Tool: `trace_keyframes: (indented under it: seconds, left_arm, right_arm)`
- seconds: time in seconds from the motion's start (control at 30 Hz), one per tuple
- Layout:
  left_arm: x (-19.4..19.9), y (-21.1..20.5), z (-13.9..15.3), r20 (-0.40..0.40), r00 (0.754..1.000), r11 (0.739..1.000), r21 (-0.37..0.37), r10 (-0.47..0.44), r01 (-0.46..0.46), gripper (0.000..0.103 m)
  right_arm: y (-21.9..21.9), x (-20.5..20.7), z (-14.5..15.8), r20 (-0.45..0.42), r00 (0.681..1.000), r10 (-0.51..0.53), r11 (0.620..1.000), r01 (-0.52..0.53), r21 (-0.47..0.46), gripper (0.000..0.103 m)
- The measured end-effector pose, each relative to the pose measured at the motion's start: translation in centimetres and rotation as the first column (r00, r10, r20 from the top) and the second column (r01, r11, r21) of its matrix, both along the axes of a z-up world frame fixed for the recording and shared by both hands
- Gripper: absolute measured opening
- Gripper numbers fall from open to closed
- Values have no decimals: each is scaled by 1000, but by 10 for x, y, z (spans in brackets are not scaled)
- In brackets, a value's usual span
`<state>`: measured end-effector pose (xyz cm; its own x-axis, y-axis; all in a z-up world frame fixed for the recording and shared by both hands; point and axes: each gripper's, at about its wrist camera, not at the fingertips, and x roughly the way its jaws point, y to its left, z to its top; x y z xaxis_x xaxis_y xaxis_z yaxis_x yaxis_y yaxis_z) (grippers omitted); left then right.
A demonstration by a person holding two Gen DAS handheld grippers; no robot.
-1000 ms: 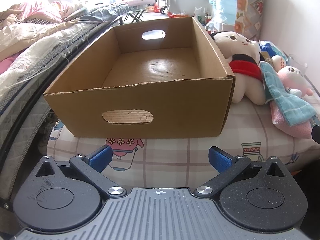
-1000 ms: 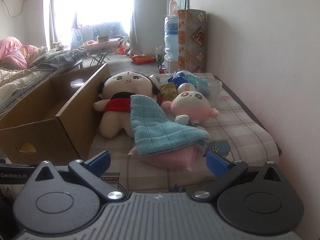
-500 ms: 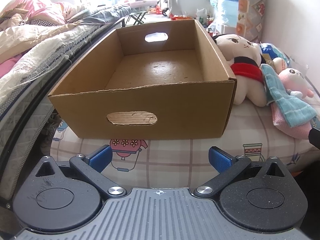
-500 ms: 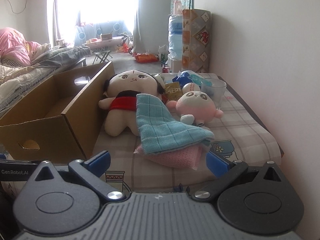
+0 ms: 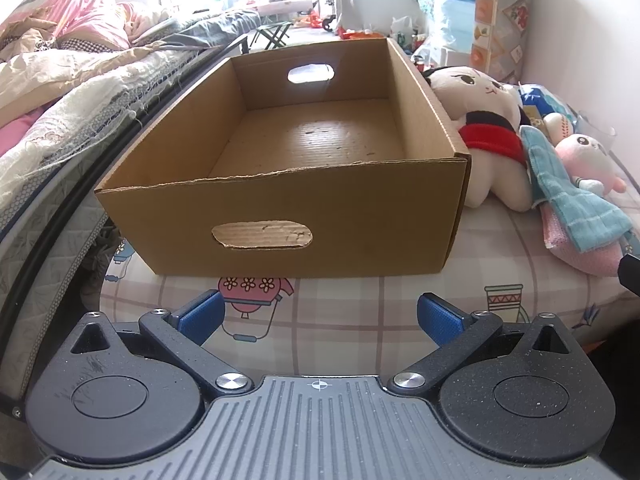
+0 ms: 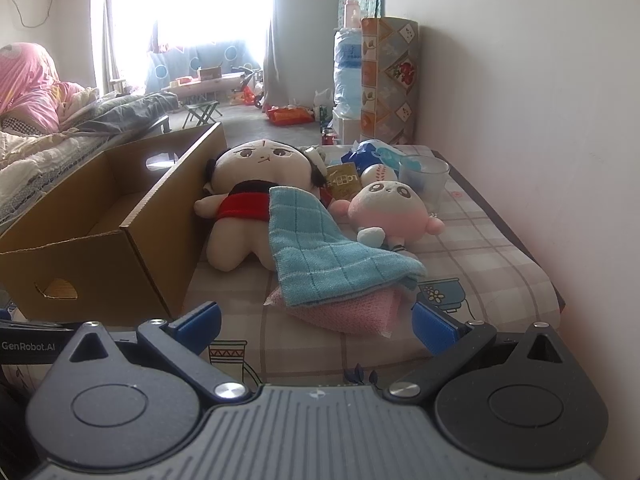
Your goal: Organize soft objects
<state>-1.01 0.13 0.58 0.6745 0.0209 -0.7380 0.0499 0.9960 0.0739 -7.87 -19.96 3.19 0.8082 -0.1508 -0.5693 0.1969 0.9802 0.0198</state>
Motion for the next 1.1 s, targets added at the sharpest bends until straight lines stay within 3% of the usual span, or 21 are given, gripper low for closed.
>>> trace_keyframes:
  seconds: [1.1]
  left_arm:
    - [1, -3, -6, -18, 1000, 1000, 13, 1, -1, 103]
  right_arm:
    - [-2, 0, -3, -10, 1000, -6, 1000, 6, -1, 103]
